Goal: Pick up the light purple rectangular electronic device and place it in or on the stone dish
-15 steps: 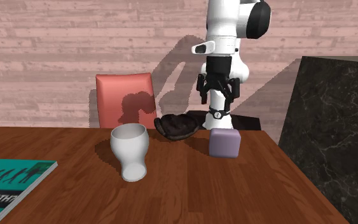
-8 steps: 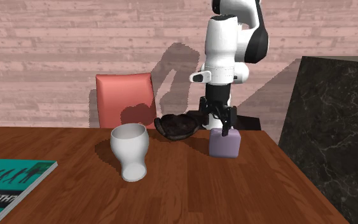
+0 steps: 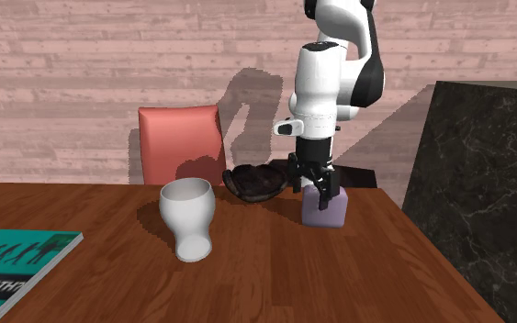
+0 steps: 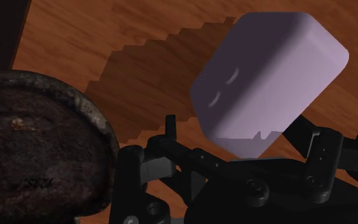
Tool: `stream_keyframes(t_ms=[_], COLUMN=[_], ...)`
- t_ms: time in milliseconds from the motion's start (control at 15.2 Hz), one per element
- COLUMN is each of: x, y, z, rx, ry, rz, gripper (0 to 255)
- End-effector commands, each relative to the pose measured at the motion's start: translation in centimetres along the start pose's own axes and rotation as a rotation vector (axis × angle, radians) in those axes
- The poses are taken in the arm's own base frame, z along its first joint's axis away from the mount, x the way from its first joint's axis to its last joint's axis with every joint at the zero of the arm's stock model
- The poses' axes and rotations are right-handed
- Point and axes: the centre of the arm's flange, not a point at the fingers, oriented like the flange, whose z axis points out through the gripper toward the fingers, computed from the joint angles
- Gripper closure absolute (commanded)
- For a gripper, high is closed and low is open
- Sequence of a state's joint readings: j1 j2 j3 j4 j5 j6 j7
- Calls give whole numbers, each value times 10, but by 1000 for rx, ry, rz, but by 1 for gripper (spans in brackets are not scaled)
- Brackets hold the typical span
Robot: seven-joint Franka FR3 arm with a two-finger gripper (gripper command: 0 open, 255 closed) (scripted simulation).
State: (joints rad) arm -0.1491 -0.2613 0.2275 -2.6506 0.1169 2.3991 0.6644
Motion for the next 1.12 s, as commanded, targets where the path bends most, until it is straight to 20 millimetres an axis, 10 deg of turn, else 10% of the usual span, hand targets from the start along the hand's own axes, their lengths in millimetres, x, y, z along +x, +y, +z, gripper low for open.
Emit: stream_keyframes(t_ms=[0, 264, 330, 924, 990, 1056], x=[0, 0, 0, 0, 0, 0], y=[0, 0, 0, 0, 0, 0], z=[1, 1, 1, 1, 0, 0], rx=[0, 0, 0, 0, 2, 2], ry=[0, 0, 0, 0, 2, 2], rz=[0, 0, 0, 0, 0, 0], gripper=[0, 0, 255, 255, 0, 0])
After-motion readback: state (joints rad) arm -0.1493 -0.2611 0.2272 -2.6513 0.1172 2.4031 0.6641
